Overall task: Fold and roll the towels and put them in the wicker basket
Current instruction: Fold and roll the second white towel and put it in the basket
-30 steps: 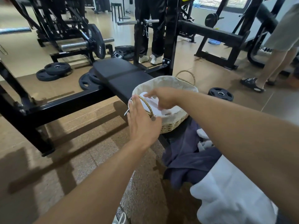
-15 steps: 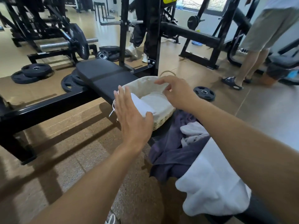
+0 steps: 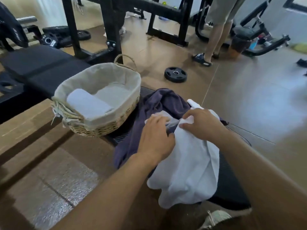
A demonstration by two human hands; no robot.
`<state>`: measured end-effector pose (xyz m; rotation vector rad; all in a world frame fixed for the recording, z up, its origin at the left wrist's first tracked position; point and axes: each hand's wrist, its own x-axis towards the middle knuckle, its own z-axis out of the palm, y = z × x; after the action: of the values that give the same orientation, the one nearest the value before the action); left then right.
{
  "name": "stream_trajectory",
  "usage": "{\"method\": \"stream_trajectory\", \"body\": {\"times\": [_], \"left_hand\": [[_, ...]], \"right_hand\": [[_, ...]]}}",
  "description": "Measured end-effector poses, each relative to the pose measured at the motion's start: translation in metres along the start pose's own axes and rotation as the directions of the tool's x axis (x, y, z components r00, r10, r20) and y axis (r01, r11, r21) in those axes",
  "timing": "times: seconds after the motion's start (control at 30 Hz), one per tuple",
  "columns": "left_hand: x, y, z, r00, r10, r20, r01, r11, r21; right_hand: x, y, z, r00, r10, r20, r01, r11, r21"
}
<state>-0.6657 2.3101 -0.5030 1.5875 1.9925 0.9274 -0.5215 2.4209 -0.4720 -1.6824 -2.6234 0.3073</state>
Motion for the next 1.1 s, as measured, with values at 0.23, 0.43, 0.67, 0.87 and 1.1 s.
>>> {"method": "stream_trajectory", "body": {"times": [0.23,0.43,0.67,0.87,1.1], "left_hand": [[0.02,0.019,0.026,0.999,-0.028,0.034,0.029,0.999,-0.034],[0.023,0.02,0.039,0.998,-0.04,0.046,0.042,0.997,-0.059],[-0.003,0.031,0.025,0.96,0.156,-0.234,-0.184,0.977,-0.104],[-0.045,0.027,-0.011,0.946,0.084,-0.313,-0.144,0.974,-0.175],[-0.116,0.073,-0.073,0.882,0.448,-0.142,-0.457,0.888,-0.037]], "right_hand": [[0.008,0.012,0.002,1.0,-0.01,-0.01,0.012,0.968,0.252],[0.003,0.045,-0.002,0.974,0.205,-0.098,-0.179,0.958,0.225],[-0.023,0.081,-0.007,0.939,0.3,0.168,-0.312,0.948,0.054],[-0.071,0.062,-0.04,0.913,0.276,-0.299,0.089,0.582,0.808],[-0.173,0.014,-0.069,0.901,-0.433,-0.017,0.161,0.299,0.94]]}}
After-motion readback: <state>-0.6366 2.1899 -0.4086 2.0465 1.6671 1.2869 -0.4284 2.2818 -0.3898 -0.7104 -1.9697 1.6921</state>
